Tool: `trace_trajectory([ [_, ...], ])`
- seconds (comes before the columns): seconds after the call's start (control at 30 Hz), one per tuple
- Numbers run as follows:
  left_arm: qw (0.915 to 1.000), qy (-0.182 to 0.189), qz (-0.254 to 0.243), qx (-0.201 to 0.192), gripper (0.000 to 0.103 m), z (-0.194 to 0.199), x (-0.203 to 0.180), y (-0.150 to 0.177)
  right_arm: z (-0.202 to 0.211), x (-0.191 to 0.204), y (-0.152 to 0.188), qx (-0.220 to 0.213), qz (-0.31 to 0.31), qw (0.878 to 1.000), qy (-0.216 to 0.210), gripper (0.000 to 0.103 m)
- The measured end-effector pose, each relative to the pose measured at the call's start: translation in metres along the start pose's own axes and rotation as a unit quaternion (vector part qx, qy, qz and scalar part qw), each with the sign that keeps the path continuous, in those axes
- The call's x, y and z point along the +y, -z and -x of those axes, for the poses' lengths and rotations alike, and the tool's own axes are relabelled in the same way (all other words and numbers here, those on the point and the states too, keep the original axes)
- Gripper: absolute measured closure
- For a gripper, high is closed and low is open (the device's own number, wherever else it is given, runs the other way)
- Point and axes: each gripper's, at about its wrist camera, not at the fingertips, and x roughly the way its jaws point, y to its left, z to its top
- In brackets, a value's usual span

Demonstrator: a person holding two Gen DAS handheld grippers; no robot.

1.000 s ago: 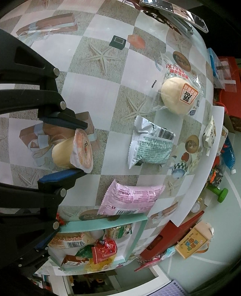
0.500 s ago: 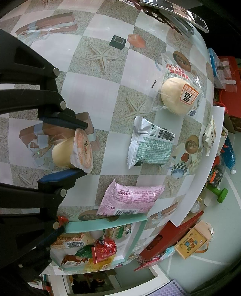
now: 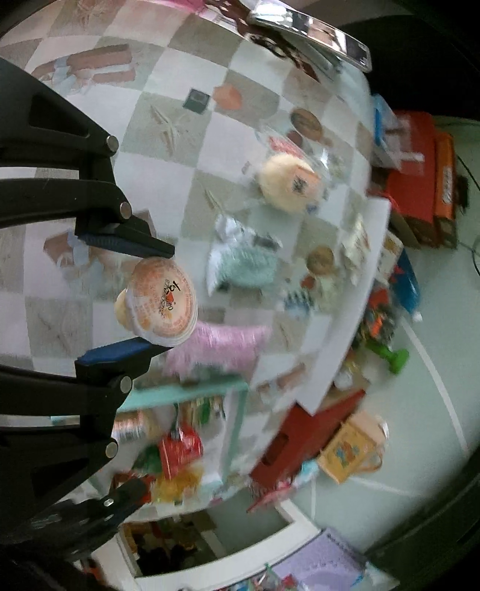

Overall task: Organize snacks
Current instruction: 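Carry the pudding cup and red candy into the tray and open both grippers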

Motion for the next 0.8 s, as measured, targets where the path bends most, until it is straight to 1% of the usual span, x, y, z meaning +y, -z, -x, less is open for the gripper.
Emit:
trace_trajectory([
  [0.07,0.9997,0.019,-0.015,-0.003,0.06,0.003,-0.015,0.001,0.0,-0.019,-0.002,0.002,-0.028,0.999,0.019,0.087],
  [0.1,0.9993,0.029,-0.025,-0.003,0.06,0.004,-0.025,0.002,0.001,-0.032,-0.002,0.003,-0.049,0.998,0.035,0.087],
  [0.2,0.9964,0.056,-0.062,0.007,0.06,0.002,-0.054,0.009,0.004,-0.063,-0.002,0.001,-0.088,0.994,0.067,0.087],
  [0.3,0.991,0.079,-0.106,0.021,0.06,-0.002,-0.089,0.019,0.009,-0.088,0.0,-0.001,-0.117,0.989,0.085,0.087],
  [0.37,0.9847,0.095,-0.143,0.029,0.059,-0.007,-0.116,0.029,0.012,-0.101,0.001,0.0,-0.135,0.986,0.094,0.087],
  [0.47,0.977,0.111,-0.179,0.035,0.059,-0.016,-0.144,0.039,0.018,-0.112,0.007,0.003,-0.15,0.984,0.094,0.087],
  [0.53,0.9739,0.111,-0.195,0.036,0.059,-0.024,-0.158,0.042,0.019,-0.115,0.008,0.005,-0.154,0.984,0.092,0.086],
  [0.67,0.9716,0.111,-0.207,0.031,0.059,-0.031,-0.169,0.046,0.017,-0.117,0.009,0.009,-0.156,0.984,0.082,0.086],
  [0.8,0.9731,0.109,-0.201,0.027,0.058,-0.038,-0.167,0.044,0.012,-0.115,0.01,0.016,-0.156,0.985,0.074,0.084],
])
